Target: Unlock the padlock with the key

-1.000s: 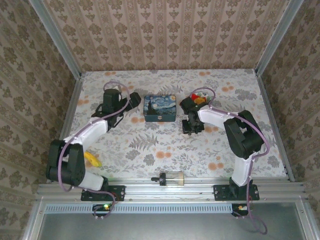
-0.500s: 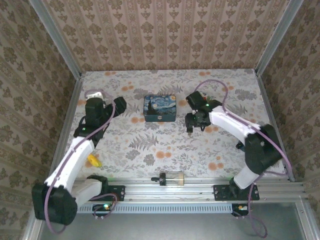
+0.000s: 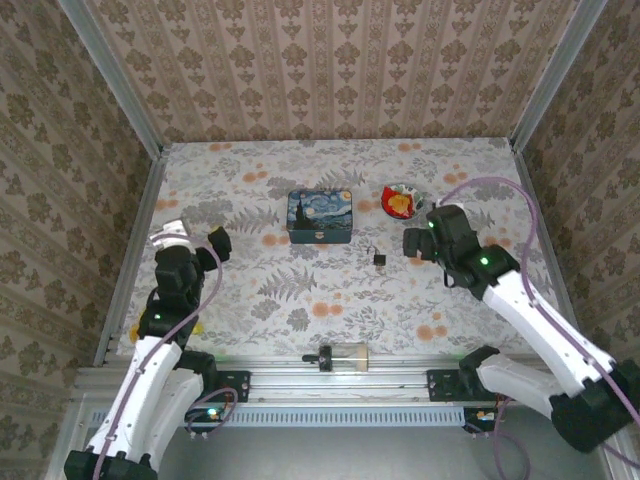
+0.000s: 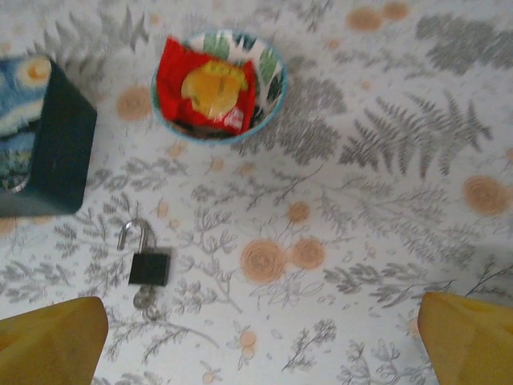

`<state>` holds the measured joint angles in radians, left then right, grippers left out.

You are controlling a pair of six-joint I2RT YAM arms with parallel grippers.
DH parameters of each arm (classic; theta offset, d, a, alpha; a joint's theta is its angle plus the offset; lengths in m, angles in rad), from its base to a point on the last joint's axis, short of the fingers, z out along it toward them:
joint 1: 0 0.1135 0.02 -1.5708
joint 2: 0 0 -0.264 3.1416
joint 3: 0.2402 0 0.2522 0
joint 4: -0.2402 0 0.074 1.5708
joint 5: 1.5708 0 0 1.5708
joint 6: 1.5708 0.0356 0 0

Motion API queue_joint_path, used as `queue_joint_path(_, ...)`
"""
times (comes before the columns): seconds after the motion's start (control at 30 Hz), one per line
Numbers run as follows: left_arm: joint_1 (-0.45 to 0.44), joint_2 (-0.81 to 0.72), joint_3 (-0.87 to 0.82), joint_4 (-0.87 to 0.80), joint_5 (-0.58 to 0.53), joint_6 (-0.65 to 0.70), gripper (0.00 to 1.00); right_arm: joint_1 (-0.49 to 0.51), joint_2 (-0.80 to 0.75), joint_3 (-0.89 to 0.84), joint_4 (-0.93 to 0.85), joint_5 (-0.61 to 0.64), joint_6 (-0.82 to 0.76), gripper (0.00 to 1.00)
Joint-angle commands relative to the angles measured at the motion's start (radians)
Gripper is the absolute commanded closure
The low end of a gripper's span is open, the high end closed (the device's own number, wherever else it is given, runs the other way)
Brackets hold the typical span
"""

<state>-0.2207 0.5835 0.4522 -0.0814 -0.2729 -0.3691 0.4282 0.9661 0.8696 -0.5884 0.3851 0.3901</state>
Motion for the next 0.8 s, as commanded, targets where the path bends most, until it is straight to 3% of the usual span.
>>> queue_joint_path(0.0,0.007,-0.008,-0.053,0.115,-0.052,0.077,0.0,-0.008,-0.11,-0.075,0.139,0.119,-0.031,0.0)
queue_joint_path(0.2,0.016,0.091,-0.164,0.371,-0.079,0.178,0.0,-0.024,-0.202,-0.224,0.295,0.288,-0.055,0.0)
queue_joint_path(0.47,0.13,0.337,-0.191,0.6,0.013,0.262,0.0,-0.073,-0.135,-0.353,0.588,0.289,-0.147,0.0)
queue_joint_path(0.77,0.227,0.63,-0.209,0.928,0.161,0.314,0.0,-0.182,0.037,-0.394,0.84,0.186,-0.228,0.0)
